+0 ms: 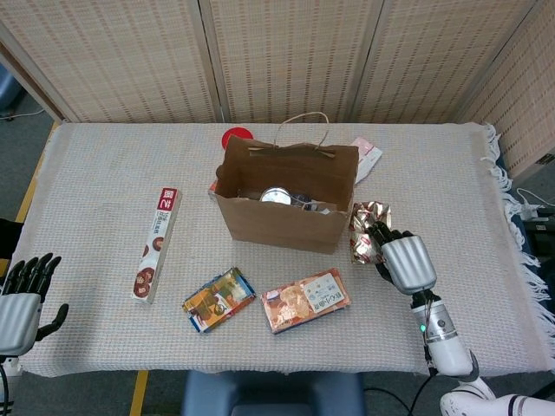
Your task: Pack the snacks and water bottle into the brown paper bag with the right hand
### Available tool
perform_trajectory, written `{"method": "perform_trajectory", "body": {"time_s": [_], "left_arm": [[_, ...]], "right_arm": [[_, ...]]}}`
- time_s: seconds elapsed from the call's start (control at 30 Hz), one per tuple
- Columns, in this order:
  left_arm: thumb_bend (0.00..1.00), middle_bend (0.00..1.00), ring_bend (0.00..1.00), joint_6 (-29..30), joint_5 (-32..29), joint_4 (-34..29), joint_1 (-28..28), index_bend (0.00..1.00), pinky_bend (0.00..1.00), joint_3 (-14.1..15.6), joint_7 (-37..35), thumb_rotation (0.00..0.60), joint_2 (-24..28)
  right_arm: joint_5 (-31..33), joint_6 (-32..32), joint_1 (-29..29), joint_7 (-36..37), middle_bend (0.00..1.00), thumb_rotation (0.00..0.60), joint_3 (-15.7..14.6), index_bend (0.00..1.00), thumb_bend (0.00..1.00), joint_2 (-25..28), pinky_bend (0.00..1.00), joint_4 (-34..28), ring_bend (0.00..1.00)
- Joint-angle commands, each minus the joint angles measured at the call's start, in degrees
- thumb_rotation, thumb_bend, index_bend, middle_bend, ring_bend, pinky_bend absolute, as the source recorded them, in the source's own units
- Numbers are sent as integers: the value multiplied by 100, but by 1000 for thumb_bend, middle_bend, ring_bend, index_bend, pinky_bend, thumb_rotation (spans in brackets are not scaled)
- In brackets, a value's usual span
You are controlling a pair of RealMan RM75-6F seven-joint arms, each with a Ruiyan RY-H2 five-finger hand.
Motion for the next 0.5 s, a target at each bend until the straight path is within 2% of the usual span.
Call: {"method": "perform_trajectory", "body": {"time_s": [0.03, 0.17, 0.27, 0.37, 0.5], "left_arm": [[370, 0, 0, 1, -5, -4, 0, 0, 0, -2, 14, 600, -4], [370, 0, 0, 4, -15, -15, 2, 0, 0, -7, 34, 600, -9], [370, 0, 0, 2, -18, -17, 2, 0, 0, -8, 28, 600, -7], [370, 0, 0, -3, -19, -15, -1, 0, 0, -9, 18, 600, -4], [370, 0, 0, -8, -16, -7, -3, 0, 0, -9, -20, 600, -1]], "right_arm": [[-261, 379, -62, 120, 484, 600, 386, 598, 515, 573, 579, -666, 483], [-57, 459, 157, -104, 485, 600, 992, 598, 515, 888, 579, -1222, 482], [322, 388, 460, -347, 485, 600, 1483, 598, 515, 896, 578, -1414, 482], [854, 237, 854, -700, 485, 600, 1874, 598, 515, 712, 578, -1365, 482], [1569, 79, 1429, -1311, 485, 600, 2178, 598, 515, 294, 578, -1066, 483]]}}
